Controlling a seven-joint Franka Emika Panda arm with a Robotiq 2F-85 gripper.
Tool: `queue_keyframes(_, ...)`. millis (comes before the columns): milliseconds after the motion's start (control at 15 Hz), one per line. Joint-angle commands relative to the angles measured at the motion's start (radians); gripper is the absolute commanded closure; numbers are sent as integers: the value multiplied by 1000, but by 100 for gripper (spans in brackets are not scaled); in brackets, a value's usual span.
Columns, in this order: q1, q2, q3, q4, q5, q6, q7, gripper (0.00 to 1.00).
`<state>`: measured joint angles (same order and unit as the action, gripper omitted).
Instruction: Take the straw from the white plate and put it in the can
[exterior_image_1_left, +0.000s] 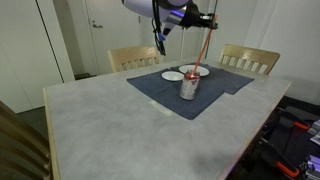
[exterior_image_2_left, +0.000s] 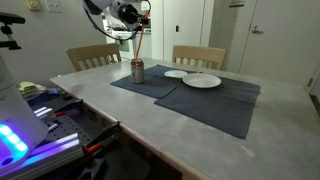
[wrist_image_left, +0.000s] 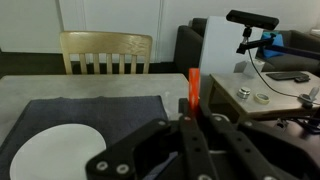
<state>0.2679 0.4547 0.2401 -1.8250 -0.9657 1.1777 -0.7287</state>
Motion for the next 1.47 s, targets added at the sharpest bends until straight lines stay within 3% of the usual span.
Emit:
queue_keyframes(0,-8,17,6,15,-20,-29,-13,98)
queue_keyframes(1400,-3,30,11,53,-32,-55,-19,98)
